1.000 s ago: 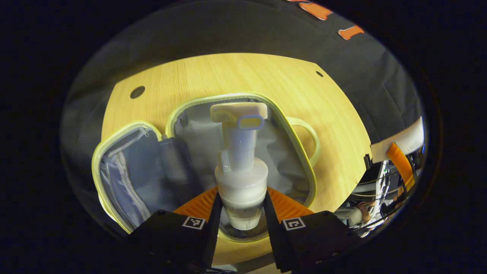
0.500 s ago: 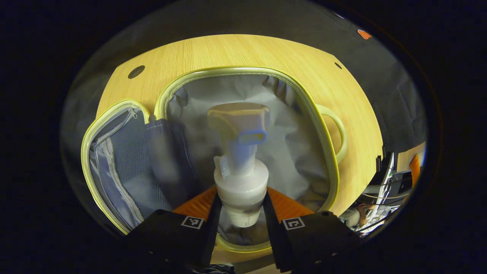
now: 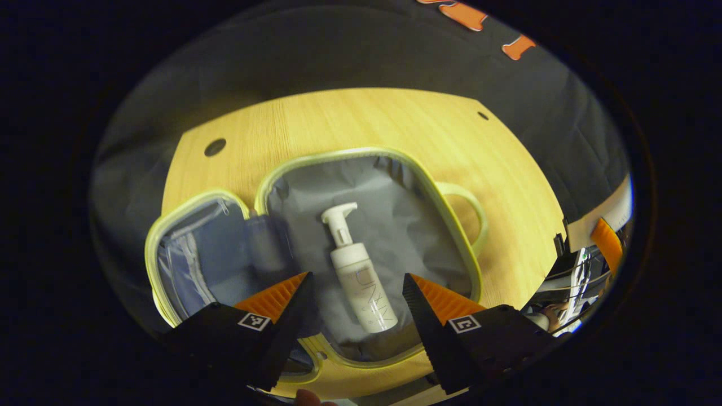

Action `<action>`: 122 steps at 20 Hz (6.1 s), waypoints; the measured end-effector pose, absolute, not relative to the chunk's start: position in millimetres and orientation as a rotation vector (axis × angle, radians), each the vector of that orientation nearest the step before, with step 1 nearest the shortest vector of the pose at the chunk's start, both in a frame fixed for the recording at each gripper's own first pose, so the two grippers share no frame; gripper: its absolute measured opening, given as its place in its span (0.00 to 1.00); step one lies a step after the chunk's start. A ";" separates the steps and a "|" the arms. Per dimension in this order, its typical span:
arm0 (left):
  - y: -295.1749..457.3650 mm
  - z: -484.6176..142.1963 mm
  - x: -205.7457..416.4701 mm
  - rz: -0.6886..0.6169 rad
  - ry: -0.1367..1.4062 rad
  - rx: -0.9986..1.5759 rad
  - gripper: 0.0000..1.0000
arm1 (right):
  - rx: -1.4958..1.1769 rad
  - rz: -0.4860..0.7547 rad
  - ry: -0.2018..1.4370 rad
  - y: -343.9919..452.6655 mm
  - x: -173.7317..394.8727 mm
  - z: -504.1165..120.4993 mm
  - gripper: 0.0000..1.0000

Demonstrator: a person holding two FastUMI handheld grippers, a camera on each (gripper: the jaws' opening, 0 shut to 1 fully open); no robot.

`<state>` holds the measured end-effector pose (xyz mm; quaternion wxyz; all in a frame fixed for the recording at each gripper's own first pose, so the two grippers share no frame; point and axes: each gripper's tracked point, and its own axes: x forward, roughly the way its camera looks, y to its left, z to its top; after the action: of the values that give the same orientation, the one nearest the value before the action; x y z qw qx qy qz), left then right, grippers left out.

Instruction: First open the suitcase, pack the skin care products into it, and then close the suitcase.

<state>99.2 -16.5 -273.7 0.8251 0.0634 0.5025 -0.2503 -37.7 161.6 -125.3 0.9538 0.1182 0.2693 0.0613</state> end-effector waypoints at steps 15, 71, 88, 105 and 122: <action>122.5 -83.6 100.4 -0.270 0.519 0.167 0.99 | 0.155 0.360 0.932 292.7 -18.6 -189.9 0.42; 327.8 -350.4 134.0 -0.199 0.810 -0.903 0.34 | 0.396 0.237 0.952 348.2 -21.9 -158.4 0.96; 257.6 -139.4 138.2 -0.339 0.632 -0.489 0.11 | 0.392 0.268 0.734 291.4 7.6 -93.0 0.96; 60.4 -26.2 134.5 -0.218 0.582 -0.081 0.12 | 0.257 0.231 0.384 108.0 63.1 16.4 0.95; -234.5 -174.9 136.7 -0.333 0.768 0.148 0.12 | 0.208 0.125 0.353 -61.5 51.7 -6.5 0.95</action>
<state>136.7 -234.5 -174.9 0.9111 0.0716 0.3723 -0.1618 51.7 -61.5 -6.5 0.9772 0.1030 0.1752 0.0621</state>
